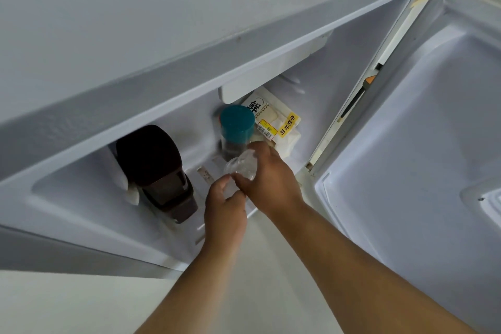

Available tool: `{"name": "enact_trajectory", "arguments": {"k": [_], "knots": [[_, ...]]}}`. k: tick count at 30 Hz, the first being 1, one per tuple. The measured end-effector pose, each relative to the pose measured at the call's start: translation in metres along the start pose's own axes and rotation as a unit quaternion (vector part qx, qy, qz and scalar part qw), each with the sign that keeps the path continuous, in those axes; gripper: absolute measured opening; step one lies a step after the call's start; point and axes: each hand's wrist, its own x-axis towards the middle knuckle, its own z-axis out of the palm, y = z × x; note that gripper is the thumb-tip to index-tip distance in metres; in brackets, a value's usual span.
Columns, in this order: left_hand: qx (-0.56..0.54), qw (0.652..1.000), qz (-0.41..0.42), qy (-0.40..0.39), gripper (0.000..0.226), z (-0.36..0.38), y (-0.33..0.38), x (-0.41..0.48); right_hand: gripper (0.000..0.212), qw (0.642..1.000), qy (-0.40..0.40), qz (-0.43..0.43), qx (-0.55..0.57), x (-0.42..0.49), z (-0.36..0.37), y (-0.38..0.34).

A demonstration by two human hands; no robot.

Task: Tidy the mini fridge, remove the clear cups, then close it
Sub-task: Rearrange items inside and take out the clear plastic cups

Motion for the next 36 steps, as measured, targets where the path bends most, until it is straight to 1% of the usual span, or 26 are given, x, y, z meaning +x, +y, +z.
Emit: {"name": "enact_trajectory", "arguments": {"k": [2,6,9,12,14,15,17,18,19,20,21,23,25,27,30,36], "knots": [[0.006,1.000,-0.006,-0.011,0.041,0.003,-0.005,0.006,0.071,0.998,-0.023,-0.023,-0.049,0.008,0.000,0.000],[0.000,1.000,-0.025,-0.009,0.044,0.011,-0.013,0.015,0.075,0.991,-0.060,-0.041,-0.109,0.017,0.001,0.003],[0.003,0.999,-0.039,-0.024,0.038,0.016,-0.013,0.022,0.078,0.989,-0.082,-0.029,-0.116,0.021,0.004,0.006],[0.022,0.998,-0.050,-0.039,0.033,0.012,-0.007,0.013,0.084,0.990,-0.087,-0.017,-0.114,0.020,0.002,0.008],[0.026,0.999,-0.038,-0.012,0.030,0.002,-0.004,0.000,0.084,0.989,-0.076,-0.018,-0.126,0.013,-0.005,0.006],[0.016,0.999,-0.026,0.014,0.024,-0.005,-0.002,-0.009,0.079,0.990,-0.051,-0.024,-0.127,0.008,-0.009,0.003],[-0.027,0.998,0.006,0.064,0.013,-0.017,0.007,-0.026,0.054,0.993,0.029,-0.063,-0.096,-0.001,-0.017,-0.008],[-0.051,0.995,0.021,0.088,0.014,-0.022,0.013,-0.033,0.039,0.992,0.061,-0.083,-0.067,-0.003,-0.020,-0.019],[-0.073,0.991,0.034,0.110,0.020,-0.025,0.020,-0.039,0.026,0.993,0.067,-0.090,-0.034,-0.002,-0.023,-0.033],[-0.096,0.986,0.046,0.127,0.029,-0.027,0.027,-0.043,0.022,0.995,0.046,-0.084,0.003,0.003,-0.025,-0.048],[-0.119,0.982,0.055,0.137,0.037,-0.027,0.036,-0.046,0.025,0.997,0.005,-0.064,0.039,0.010,-0.027,-0.064],[-0.164,0.973,0.063,0.149,0.048,-0.024,0.052,-0.048,0.040,0.989,-0.106,-0.013,0.103,0.026,-0.031,-0.093],[-0.195,0.965,0.056,0.166,0.052,-0.023,0.066,-0.047,0.052,0.977,-0.182,-0.011,0.107,0.038,-0.034,-0.114],[-0.215,0.958,0.043,0.183,0.055,-0.023,0.075,-0.044,0.053,0.971,-0.213,-0.012,0.104,0.044,-0.035,-0.125],[-0.215,0.956,0.034,0.198,0.057,-0.023,0.080,-0.043,0.042,0.961,-0.242,-0.008,0.134,0.048,-0.036,-0.131],[-0.182,0.960,0.040,0.209,0.044,-0.023,0.077,-0.045,0.035,0.934,-0.298,0.058,0.190,0.051,-0.042,-0.130]]}}
